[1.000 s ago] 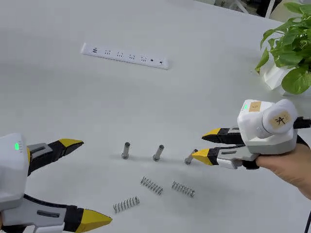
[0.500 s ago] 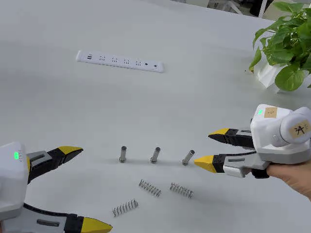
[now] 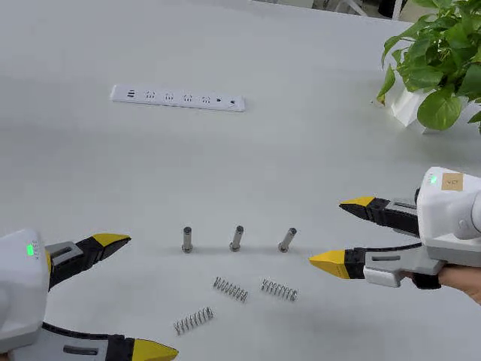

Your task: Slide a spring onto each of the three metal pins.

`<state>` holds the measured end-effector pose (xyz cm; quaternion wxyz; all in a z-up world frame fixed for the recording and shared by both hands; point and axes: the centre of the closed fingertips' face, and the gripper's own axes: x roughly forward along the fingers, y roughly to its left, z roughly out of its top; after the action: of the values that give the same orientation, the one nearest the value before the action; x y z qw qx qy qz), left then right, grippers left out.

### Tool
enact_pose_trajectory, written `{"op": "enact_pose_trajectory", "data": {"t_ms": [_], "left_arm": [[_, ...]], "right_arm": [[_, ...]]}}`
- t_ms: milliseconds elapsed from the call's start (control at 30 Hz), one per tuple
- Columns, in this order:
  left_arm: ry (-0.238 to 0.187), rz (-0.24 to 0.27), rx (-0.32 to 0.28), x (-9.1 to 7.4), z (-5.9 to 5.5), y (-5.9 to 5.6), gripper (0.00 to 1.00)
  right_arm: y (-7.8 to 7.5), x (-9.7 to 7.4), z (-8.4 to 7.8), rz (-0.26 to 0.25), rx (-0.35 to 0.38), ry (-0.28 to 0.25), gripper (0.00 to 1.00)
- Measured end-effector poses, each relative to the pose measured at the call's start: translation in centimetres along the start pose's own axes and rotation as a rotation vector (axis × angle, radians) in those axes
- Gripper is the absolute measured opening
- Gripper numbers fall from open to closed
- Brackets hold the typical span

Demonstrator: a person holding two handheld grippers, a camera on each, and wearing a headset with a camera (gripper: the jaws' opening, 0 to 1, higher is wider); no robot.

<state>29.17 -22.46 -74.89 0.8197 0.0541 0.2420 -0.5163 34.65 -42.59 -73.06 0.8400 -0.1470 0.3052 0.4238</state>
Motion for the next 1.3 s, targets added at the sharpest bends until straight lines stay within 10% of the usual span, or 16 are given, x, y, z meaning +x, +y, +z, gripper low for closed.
{"op": "enact_pose_trajectory", "data": {"t_ms": [1300], "left_arm": [[0.406,0.036,0.040,5.6,-5.9,-1.4,0.35]], "right_arm": [[2.7,-3.4,-3.8,0.056,0.008,-0.120,0.96]]}}
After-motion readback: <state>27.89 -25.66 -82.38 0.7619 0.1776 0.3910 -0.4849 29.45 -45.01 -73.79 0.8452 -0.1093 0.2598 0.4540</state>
